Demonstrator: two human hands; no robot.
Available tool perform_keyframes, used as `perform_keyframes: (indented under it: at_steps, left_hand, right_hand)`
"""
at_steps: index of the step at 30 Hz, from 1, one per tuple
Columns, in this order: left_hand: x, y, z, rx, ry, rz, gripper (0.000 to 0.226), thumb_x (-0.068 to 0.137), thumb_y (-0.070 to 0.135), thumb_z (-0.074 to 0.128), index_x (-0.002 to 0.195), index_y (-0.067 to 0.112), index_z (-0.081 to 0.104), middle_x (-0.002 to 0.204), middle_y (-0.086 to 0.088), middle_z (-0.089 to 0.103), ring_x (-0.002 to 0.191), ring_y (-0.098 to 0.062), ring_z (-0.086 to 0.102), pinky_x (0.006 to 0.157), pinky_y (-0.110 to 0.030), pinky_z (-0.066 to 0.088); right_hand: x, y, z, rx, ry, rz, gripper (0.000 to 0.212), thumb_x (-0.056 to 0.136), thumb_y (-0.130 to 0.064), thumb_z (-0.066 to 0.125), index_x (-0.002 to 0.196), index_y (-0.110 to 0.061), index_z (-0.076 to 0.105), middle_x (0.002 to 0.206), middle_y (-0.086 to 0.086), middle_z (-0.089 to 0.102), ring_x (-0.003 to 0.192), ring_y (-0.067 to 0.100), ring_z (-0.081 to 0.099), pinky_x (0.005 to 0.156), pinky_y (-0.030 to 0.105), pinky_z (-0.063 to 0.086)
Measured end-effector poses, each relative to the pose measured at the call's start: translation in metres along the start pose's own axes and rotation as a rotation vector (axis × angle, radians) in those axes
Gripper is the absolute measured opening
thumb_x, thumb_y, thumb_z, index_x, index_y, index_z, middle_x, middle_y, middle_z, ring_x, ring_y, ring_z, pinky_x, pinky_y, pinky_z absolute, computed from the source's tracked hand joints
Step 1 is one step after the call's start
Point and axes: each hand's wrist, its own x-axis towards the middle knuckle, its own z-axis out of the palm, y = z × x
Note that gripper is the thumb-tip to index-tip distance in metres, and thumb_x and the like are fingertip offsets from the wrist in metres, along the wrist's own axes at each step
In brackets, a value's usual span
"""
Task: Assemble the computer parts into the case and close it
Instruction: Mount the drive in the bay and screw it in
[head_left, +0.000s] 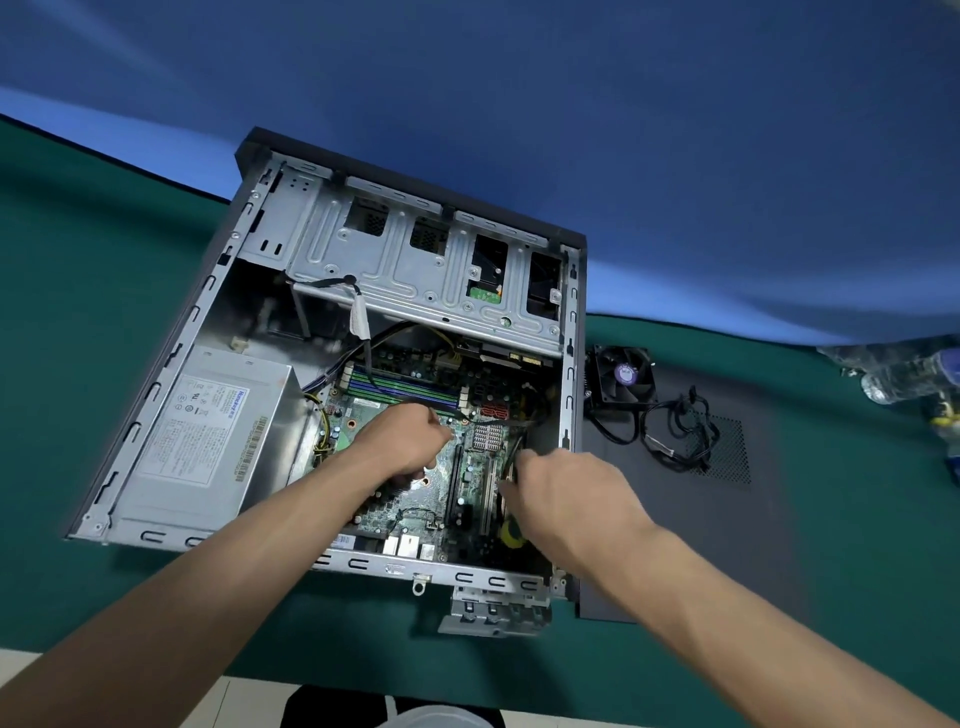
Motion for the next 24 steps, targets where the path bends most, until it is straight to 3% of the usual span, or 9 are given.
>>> perform_keyframes:
  at_steps: [3,7,10,14,17,21,24]
  left_hand:
    - [0.003,-0.002,0.0,0.02,0.004,0.002,0.031,0.096,0.026,0.047,0.086,0.004,0.065,0.069,-0.003,0.067,0.06,-0.02,0.059,0.073,-0.037,0.056]
    - [0.007,-0.004,0.002,-0.011,-0.014,-0.002,0.029,0.096,0.025,0.047,0.087,0.003,0.064,0.068,-0.003,0.066,0.06,-0.021,0.059,0.07,-0.037,0.056]
    - [0.008,-0.006,0.002,-0.026,-0.014,0.0,0.028,0.095,0.025,0.047,0.086,0.004,0.064,0.068,-0.003,0.066,0.057,-0.021,0.057,0.06,-0.031,0.05]
    - [0.009,-0.006,0.004,-0.024,-0.019,0.003,0.028,0.096,0.026,0.047,0.085,0.006,0.063,0.067,-0.003,0.066,0.058,-0.02,0.056,0.058,-0.028,0.046]
    - [0.011,-0.007,0.005,-0.023,-0.009,0.005,0.027,0.095,0.025,0.047,0.08,0.009,0.062,0.066,-0.002,0.066,0.056,-0.019,0.055,0.058,-0.026,0.044]
    - [0.012,-0.009,0.004,-0.033,0.005,0.001,0.028,0.094,0.024,0.046,0.08,0.008,0.064,0.067,-0.002,0.067,0.055,-0.019,0.057,0.059,-0.029,0.048]
    - [0.013,-0.009,0.004,-0.038,0.006,-0.001,0.028,0.094,0.024,0.046,0.083,0.006,0.065,0.068,-0.004,0.068,0.055,-0.019,0.057,0.058,-0.029,0.048]
  right_hand:
    - [0.001,0.005,-0.002,0.084,-0.064,0.019,0.036,0.095,-0.025,0.051,0.124,-0.013,0.035,0.119,0.011,0.046,0.096,0.034,0.057,0.068,0.035,0.042]
    - [-0.003,0.007,0.002,0.045,-0.024,0.028,0.026,0.099,-0.03,0.045,0.116,-0.01,0.044,0.11,0.013,0.059,0.094,0.033,0.061,0.065,0.033,0.042]
    - [-0.005,0.009,0.0,0.199,-0.102,0.022,0.035,0.095,-0.031,0.052,0.123,-0.016,0.037,0.117,0.01,0.046,0.098,0.033,0.057,0.073,0.035,0.044]
    - [-0.005,0.003,0.001,0.135,-0.038,0.02,0.031,0.102,-0.033,0.039,0.12,-0.009,0.045,0.112,0.014,0.058,0.097,0.035,0.06,0.07,0.035,0.044]
    - [-0.006,-0.002,-0.003,0.224,-0.113,0.004,0.037,0.096,-0.028,0.051,0.126,-0.015,0.036,0.119,0.012,0.044,0.1,0.035,0.055,0.074,0.036,0.043]
    - [-0.003,-0.008,-0.002,0.124,-0.045,0.029,0.019,0.098,-0.021,0.047,0.112,-0.008,0.05,0.11,0.013,0.061,0.09,0.032,0.058,0.066,0.032,0.039]
    - [-0.003,-0.005,-0.004,0.168,-0.117,0.053,0.036,0.094,-0.027,0.054,0.124,-0.013,0.038,0.119,0.011,0.047,0.098,0.034,0.055,0.071,0.035,0.042]
